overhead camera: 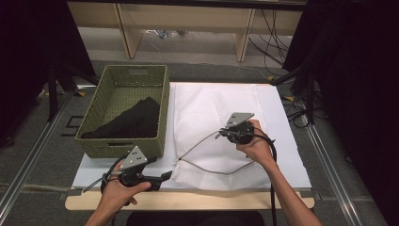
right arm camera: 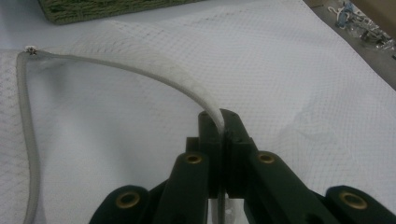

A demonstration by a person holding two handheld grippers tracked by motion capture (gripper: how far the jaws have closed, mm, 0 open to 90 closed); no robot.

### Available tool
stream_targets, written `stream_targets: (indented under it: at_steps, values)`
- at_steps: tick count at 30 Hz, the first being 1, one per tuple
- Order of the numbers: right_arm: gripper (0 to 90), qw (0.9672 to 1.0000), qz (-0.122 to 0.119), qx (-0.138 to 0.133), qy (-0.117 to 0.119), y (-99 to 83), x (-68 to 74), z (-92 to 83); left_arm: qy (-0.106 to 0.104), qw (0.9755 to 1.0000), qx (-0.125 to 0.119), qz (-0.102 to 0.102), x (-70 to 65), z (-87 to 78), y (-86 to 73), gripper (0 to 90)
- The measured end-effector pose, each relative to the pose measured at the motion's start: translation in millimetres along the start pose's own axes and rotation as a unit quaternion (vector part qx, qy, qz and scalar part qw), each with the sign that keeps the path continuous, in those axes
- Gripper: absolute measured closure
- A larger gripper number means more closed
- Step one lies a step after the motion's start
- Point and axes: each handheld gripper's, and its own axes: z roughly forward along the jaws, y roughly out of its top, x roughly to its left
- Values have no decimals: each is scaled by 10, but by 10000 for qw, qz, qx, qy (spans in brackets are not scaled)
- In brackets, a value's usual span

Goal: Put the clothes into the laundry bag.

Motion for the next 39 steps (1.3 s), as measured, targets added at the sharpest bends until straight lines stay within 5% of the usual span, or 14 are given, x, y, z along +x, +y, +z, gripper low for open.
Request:
stream_targets:
  at_steps: [5,11,20,25,28,31,37,39]
  values:
    - [888,10000,67,4,30,25,-60,-38,61,9997,-55,216,52,-71,140,207]
    - [888,9999,72,87,108,40,-98,-41,177,9997,-85,170,135,-178,280,181]
    - [887,10000,52,27,20,67,-119,-64,680,9974,-68,246,385,-312,532,179]
    - [884,10000,-32,-34,37,103,-120,-81,905,9957,116,132,682,-301,714,178]
    - [883,10000,-28,-43,32,100,-124,-93,962,9941,462,171,859,-296,810,181]
    - [880,10000,-26,-35,62,95,-131,-93,1010,9936,487,109,964,-267,866,201]
    - [881,9999,-60,15,114,93,-137,-101,1270,9890,744,128,1303,-171,1005,196]
    - [881,10000,-16,9,81,96,-112,-99,1296,9850,1116,210,1473,-116,1045,194]
